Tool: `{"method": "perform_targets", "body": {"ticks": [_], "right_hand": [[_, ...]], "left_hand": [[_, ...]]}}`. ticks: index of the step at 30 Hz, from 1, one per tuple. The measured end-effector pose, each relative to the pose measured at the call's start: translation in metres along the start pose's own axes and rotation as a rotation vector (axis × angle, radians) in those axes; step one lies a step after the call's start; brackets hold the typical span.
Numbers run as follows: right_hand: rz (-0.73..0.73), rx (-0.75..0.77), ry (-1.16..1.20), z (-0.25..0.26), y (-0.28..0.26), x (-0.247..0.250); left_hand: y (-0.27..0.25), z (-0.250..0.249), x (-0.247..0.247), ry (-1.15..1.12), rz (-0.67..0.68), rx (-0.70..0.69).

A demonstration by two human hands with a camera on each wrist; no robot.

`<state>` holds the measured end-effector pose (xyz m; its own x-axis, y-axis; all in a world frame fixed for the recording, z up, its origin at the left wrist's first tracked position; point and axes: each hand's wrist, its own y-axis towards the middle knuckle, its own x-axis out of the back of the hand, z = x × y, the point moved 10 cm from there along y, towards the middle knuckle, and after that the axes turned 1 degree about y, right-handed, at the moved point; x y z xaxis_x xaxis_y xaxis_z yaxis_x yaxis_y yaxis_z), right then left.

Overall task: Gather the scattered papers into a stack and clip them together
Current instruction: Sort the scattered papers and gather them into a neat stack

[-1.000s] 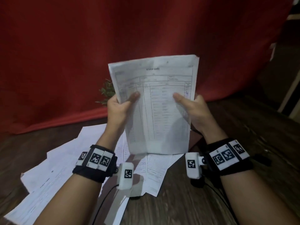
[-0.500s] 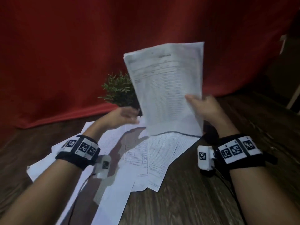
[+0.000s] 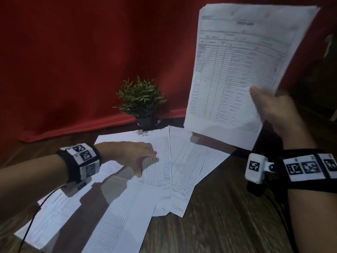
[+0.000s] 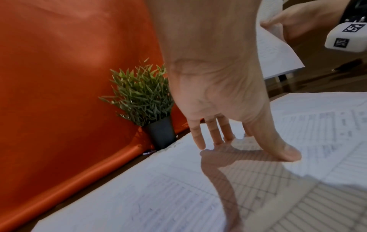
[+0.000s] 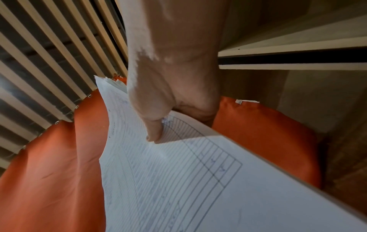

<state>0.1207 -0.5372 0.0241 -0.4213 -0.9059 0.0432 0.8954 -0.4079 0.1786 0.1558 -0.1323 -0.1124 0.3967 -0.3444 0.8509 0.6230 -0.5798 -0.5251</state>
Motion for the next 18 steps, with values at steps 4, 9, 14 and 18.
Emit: {"method": "perform_targets", "body": {"ticks": [4, 9, 14, 18], "right_hand": [[-0.004, 0.006, 0.011, 0.002, -0.002, -0.001], [0.024, 0.012, 0.038, 0.004, -0.004, -0.01], [0.023, 0.022, 0.047, 0.006, -0.006, -0.012], [0.031, 0.028, 0.063, 0.006, -0.006, -0.013]], "left_hand": [[0.001, 0.0, 0.001, -0.146, -0.097, 0.024], [-0.009, 0.001, 0.011, -0.037, -0.214, 0.039], [-0.017, -0.02, 0.031, 0.289, -0.374, -0.131], [-0.006, -0.06, 0.036, 0.571, -0.368, -0.318]]}}
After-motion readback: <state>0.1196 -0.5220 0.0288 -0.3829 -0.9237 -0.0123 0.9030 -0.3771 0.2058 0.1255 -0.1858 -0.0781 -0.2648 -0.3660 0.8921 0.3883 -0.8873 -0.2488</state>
